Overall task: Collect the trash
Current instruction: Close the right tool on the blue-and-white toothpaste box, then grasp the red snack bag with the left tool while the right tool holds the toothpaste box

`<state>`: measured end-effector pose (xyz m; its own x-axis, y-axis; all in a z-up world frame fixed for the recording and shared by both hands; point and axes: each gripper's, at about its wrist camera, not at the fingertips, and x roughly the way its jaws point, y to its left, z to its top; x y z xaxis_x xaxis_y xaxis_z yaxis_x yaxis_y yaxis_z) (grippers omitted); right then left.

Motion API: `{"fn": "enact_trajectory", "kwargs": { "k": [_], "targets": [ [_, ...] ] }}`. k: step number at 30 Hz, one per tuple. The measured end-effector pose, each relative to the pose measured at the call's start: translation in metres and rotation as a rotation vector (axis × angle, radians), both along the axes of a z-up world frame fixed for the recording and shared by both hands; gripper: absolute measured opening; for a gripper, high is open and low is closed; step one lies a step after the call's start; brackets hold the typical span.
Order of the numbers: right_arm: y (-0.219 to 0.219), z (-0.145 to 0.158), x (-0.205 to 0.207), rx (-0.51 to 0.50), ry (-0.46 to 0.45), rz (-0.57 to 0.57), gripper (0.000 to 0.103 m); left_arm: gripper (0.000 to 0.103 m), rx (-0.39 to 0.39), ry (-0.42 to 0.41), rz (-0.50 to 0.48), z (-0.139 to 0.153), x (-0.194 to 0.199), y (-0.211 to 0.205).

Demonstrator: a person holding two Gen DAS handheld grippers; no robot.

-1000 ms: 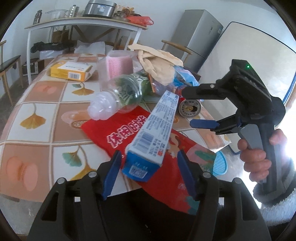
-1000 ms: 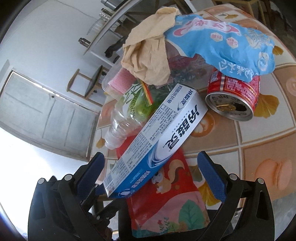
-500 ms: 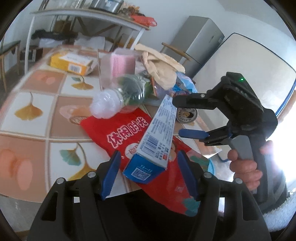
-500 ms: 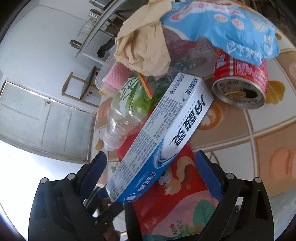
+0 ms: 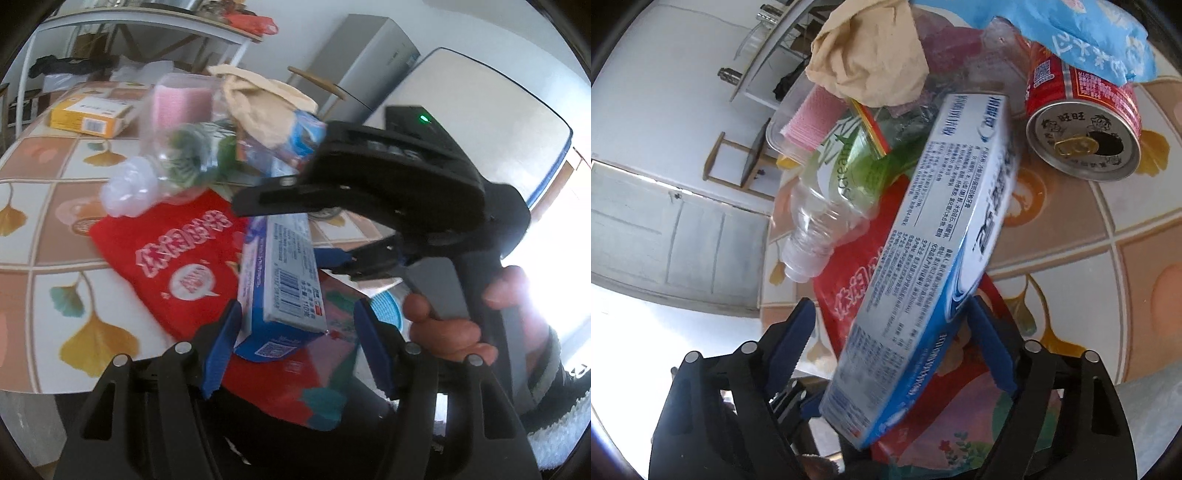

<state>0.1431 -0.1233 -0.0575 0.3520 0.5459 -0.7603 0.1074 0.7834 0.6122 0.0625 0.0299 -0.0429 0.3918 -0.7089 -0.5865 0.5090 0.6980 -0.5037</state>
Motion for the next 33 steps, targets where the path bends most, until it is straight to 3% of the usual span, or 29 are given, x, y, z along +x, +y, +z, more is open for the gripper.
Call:
{"fn": "enact_trajectory", "kwargs": {
  "k": [3,9,17,28,33],
  "targets": [
    [0.002,0.0,0.0,-0.036,-0.007,0.011,0.072,0.061,0.0,0.005,-0.027,0.0,-0.003,-0.01],
    [-0.001,-0.002,-0.003,-0.099,-0.017,0.05,0.05,0.061,0.004,0.004,-0.046,0.004,-0.009,-0.019],
    [-0.016,-0.007,-0.005,-0.054,-0.028,0.073,0.037,0.066,0.045,0.015,0.014,0.006,-0.012,-0.023],
    [-0.027,-0.004,-0.006,-0.055,-0.058,0.107,0.034,0.075,0.183,0.002,0.181,0.003,-0.029,0.009],
    [-0.035,-0.002,-0.013,-0.08,-0.076,0.112,0.034,0.075,0.187,0.038,0.254,-0.009,-0.039,0.026]
  ]
}}
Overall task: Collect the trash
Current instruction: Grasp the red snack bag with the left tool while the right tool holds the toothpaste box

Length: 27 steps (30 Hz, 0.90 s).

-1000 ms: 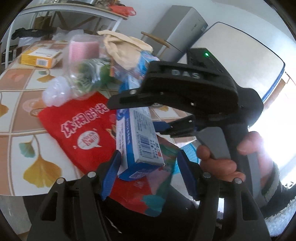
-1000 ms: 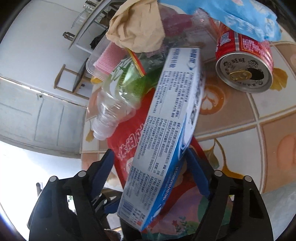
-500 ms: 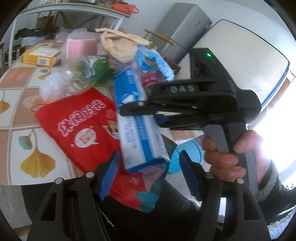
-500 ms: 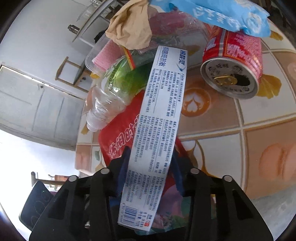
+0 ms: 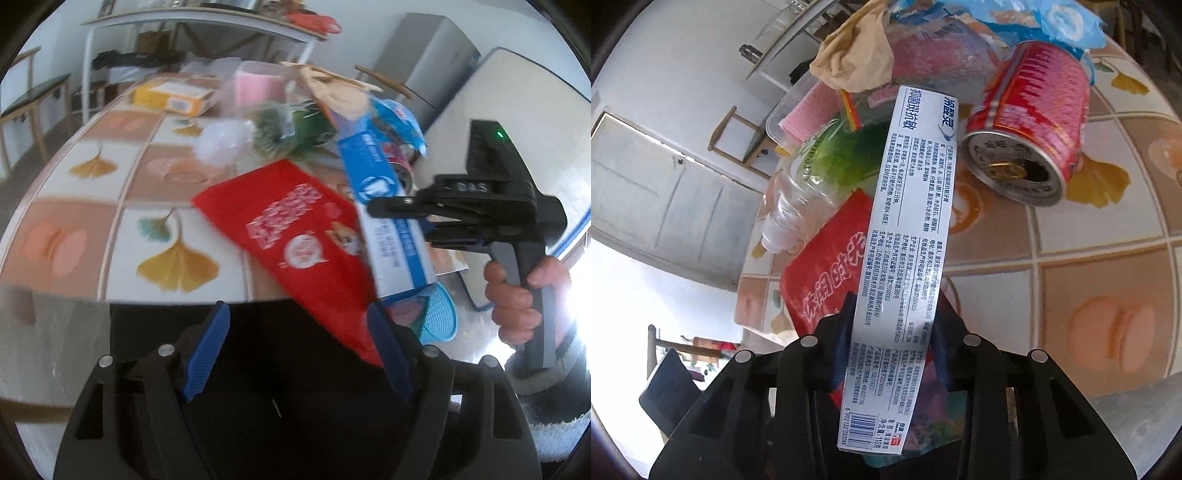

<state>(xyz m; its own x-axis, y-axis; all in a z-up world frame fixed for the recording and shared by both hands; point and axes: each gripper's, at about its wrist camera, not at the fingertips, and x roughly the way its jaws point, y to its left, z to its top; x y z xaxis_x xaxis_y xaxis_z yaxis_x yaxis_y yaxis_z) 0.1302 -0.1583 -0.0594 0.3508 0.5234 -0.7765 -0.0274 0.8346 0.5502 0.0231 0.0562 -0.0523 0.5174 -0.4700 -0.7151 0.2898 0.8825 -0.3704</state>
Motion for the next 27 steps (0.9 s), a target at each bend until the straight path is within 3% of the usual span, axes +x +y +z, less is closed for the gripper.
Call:
{"fn": "enact_trajectory", "kwargs": {
  "k": [6,14,19,21,23,27],
  "targets": [
    [-0.004,-0.001,0.0,0.009,-0.014,0.01,0.034,0.068,-0.036,0.051,-0.018,-0.011,0.005,0.0],
    [-0.01,-0.005,0.008,0.053,-0.017,0.028,0.034,0.053,-0.158,0.209,-0.095,-0.034,0.017,-0.023],
    [-0.013,-0.011,0.012,0.076,-0.01,0.038,0.032,0.048,-0.174,0.237,-0.104,-0.04,0.03,-0.038],
    [-0.013,-0.012,0.013,0.085,-0.011,0.042,0.032,0.042,-0.15,0.208,-0.109,-0.037,0.032,-0.042],
    [-0.013,-0.012,0.014,0.085,-0.013,0.046,0.031,0.026,-0.139,0.186,-0.109,-0.033,0.031,-0.045],
    [-0.013,-0.01,0.012,0.077,-0.015,0.064,0.031,0.009,-0.14,0.147,-0.099,-0.022,0.027,-0.04]
  ]
}}
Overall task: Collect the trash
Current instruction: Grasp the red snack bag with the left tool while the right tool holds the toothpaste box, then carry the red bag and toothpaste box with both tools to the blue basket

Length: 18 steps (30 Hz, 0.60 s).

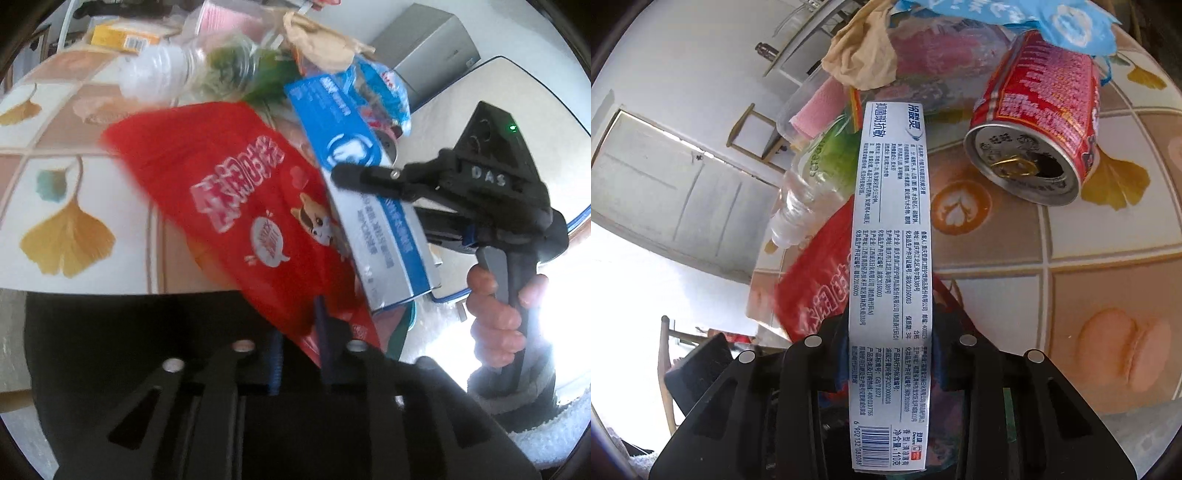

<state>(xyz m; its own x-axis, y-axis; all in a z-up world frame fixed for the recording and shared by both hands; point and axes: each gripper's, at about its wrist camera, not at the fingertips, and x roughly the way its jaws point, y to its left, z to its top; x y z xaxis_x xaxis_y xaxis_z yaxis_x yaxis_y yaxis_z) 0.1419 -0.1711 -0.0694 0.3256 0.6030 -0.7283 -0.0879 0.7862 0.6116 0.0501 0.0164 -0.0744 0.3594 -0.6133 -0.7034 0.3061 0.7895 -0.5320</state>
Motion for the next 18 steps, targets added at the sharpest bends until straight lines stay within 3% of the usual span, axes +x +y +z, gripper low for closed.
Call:
{"fn": "enact_trajectory", "kwargs": {
  "k": [4,9,15,18],
  "targets": [
    [0.003,0.004,-0.003,-0.002,-0.003,0.016,0.031,0.001,0.047,-0.056,0.022,0.011,-0.005,0.009],
    [0.001,0.011,-0.008,-0.068,-0.024,0.006,0.031,0.001,0.071,-0.115,0.125,0.029,0.002,0.032],
    [0.004,0.005,-0.009,-0.097,0.003,-0.012,0.036,0.002,0.047,-0.049,0.186,0.026,0.018,0.048],
    [0.013,0.007,-0.01,-0.121,-0.009,0.0,0.046,0.005,0.028,-0.039,0.187,0.027,0.021,0.047]
  ]
}}
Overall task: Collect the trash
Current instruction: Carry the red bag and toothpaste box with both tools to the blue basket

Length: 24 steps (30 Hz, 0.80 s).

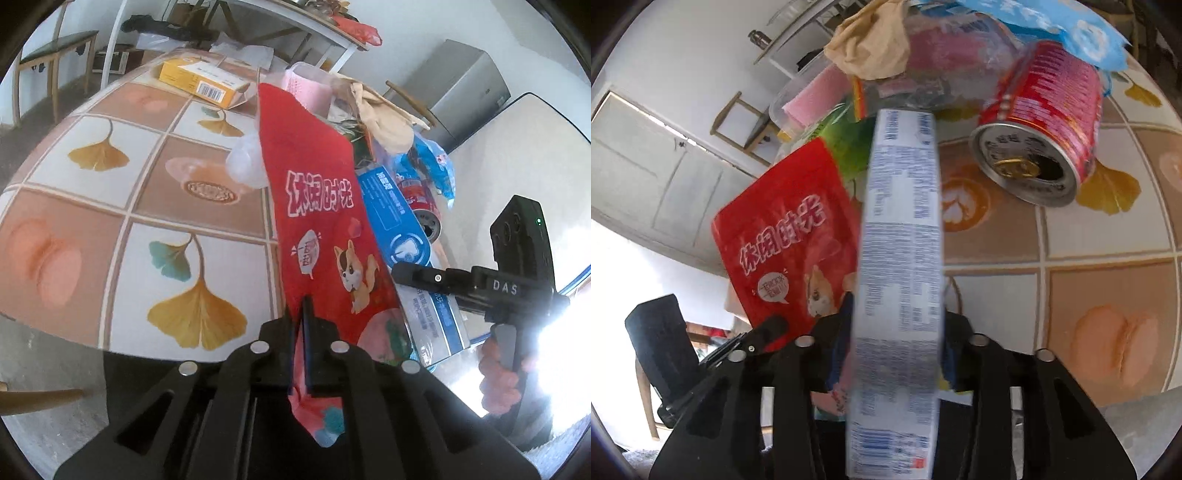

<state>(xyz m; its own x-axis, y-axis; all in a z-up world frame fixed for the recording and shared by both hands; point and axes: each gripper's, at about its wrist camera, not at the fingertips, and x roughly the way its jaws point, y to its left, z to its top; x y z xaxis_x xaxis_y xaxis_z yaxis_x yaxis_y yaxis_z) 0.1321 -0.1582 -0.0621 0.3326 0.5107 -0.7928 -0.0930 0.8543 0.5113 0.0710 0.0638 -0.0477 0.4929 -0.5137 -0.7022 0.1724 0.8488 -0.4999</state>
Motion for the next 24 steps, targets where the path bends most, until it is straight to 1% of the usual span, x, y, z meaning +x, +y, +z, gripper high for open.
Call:
{"fn": "enact_trajectory", "kwargs": {
  "k": [3,4,5,6,7,10,12,20,24],
  "targets": [
    [0.01,0.003,-0.001,-0.043,-0.031,0.003,0.048,0.006,-0.006,0.01,0.002,-0.007,0.006,0.001],
    [0.014,0.004,-0.003,-0.047,-0.036,-0.001,0.043,0.006,-0.009,0.022,0.007,-0.011,0.008,0.002],
    [0.016,0.005,-0.004,-0.057,-0.042,-0.007,0.033,0.006,-0.019,0.033,0.012,-0.014,0.011,0.004],
    [0.015,0.005,-0.005,-0.07,-0.046,-0.017,0.033,0.006,-0.027,0.033,0.014,-0.014,0.011,0.004],
    [0.017,0.006,-0.008,-0.064,-0.048,-0.022,0.033,0.003,-0.029,0.029,0.008,-0.012,0.01,0.004],
    [0.015,0.009,-0.017,-0.065,-0.069,-0.03,0.033,0.0,-0.017,-0.022,-0.007,0.001,0.001,0.004],
    [0.011,0.016,-0.028,-0.068,-0.102,-0.022,0.033,0.0,-0.014,-0.054,-0.013,0.011,-0.003,0.003],
    [0.008,0.05,-0.076,0.016,-0.211,0.055,0.032,0.0,-0.016,-0.21,-0.046,0.073,-0.046,0.004],
    [-0.011,0.071,-0.107,0.074,-0.286,0.064,0.032,0.0,-0.029,-0.283,-0.09,0.102,-0.062,-0.004]
  ]
}}
